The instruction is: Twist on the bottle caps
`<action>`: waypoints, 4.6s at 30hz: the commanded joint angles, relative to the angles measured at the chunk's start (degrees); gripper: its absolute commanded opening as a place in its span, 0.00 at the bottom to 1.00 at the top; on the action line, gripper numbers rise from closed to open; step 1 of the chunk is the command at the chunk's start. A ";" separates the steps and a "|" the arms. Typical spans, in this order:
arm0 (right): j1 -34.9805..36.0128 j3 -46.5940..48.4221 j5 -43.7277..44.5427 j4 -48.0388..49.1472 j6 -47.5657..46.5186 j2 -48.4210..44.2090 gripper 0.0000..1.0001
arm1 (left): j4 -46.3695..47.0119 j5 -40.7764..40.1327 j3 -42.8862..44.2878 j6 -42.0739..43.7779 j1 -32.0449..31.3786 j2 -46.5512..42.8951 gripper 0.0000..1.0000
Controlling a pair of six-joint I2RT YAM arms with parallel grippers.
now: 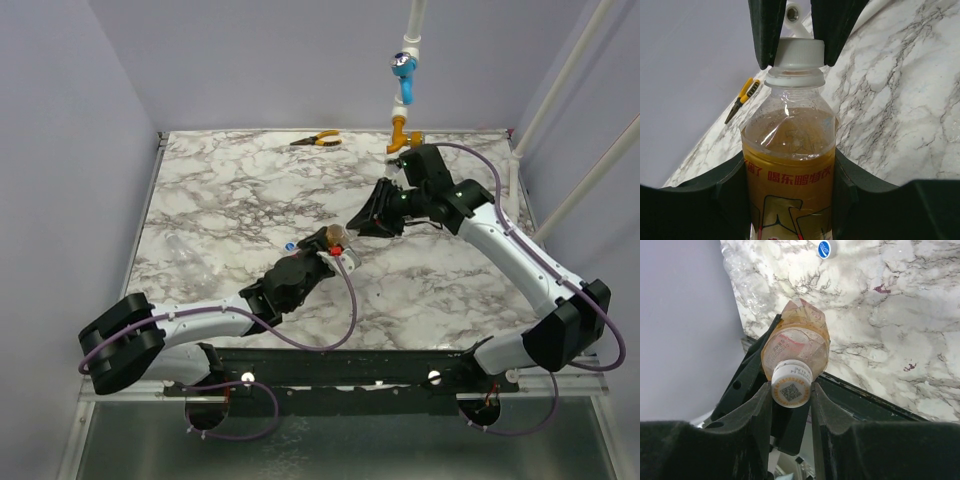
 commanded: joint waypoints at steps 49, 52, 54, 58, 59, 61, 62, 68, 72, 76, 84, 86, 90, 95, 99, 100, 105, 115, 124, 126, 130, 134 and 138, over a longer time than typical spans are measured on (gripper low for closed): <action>2.04 30.69 17.91 -22.46 -0.22 17.69 0.37 | 52.92 2.08 2.25 -4.56 -2.55 26.55 0.23; 2.00 31.38 18.34 -22.89 -0.37 17.85 0.40 | 52.95 1.94 2.10 -4.50 -2.55 26.51 0.23; 2.05 31.82 18.45 -23.08 -0.45 17.90 0.43 | 52.92 1.97 2.23 -4.42 -2.57 26.71 0.23; 2.05 33.07 19.21 -23.94 -0.63 17.98 0.46 | 52.80 2.05 2.46 -4.54 -2.50 27.04 0.23; 2.03 33.35 19.39 -24.14 -0.58 17.86 0.48 | 52.71 2.06 2.44 -4.63 -2.53 27.12 0.23; 2.05 34.26 19.67 -24.43 -0.79 17.77 0.50 | 52.53 2.06 2.39 -5.01 -2.55 27.18 0.23; 2.05 34.59 19.90 -24.72 -0.89 17.75 0.51 | 52.46 2.04 2.33 -5.28 -2.55 27.21 0.23; 2.04 35.10 22.40 -25.32 -1.36 16.60 0.65 | 52.53 2.16 1.16 -7.12 -2.55 26.44 0.23; 1.87 34.77 26.21 -24.69 -3.71 15.05 0.76 | 52.11 2.16 0.01 -8.31 -2.55 24.70 0.23; 1.08 31.31 28.60 -18.76 -10.76 10.61 0.86 | 49.64 1.82 -1.68 -10.58 -2.55 21.33 0.23; 1.91 12.92 20.05 4.35 -23.89 -4.56 0.96 | 36.61 6.47 -3.07 -18.34 -1.75 11.14 0.23; 2.46 11.28 18.66 7.88 -24.96 -6.24 0.99 | 33.47 7.90 -2.95 -19.27 -1.48 9.23 0.23; 4.77 10.54 16.71 12.11 -27.94 -7.25 1.00 | 28.43 10.78 -2.44 -21.94 -0.35 5.77 0.23; 6.66 8.06 14.35 15.40 -31.28 -8.10 1.00 | 23.07 15.80 -1.43 -26.10 1.48 2.54 0.23; 6.74 6.30 14.09 16.37 -32.23 -8.66 1.00 | 20.64 17.92 -0.79 -28.62 2.48 0.95 0.23; 6.91 5.96 13.99 16.85 -31.98 -8.65 1.00 | 19.96 18.82 -0.60 -29.49 2.95 0.62 0.23; 7.88 4.32 17.23 16.87 -30.75 -8.76 0.96 | 18.82 20.51 -0.16 -33.04 4.82 -0.20 0.23; 11.98 2.07 22.76 18.97 -29.59 -8.15 0.79 | 18.82 23.77 -0.23 -36.81 8.38 -0.46 0.23; 14.44 1.89 31.94 18.09 -30.72 -7.05 0.73 | 18.57 25.41 -0.14 -37.81 9.97 -1.03 0.23; 14.45 1.51 33.40 18.20 -31.49 -7.02 0.73 | 18.48 25.69 -0.19 -37.95 10.19 -1.12 0.23; 14.61 1.69 32.08 18.20 -31.21 -6.47 0.73 | 18.39 25.79 -0.19 -38.33 10.37 -0.98 0.23; 16.70 1.76 32.87 18.25 -29.94 -5.66 0.73 | 18.38 26.22 0.19 -38.69 10.88 -0.49 0.23; 17.52 1.86 33.95 17.99 -28.86 -5.30 0.73 | 18.39 26.57 0.38 -39.09 11.08 -0.02 0.23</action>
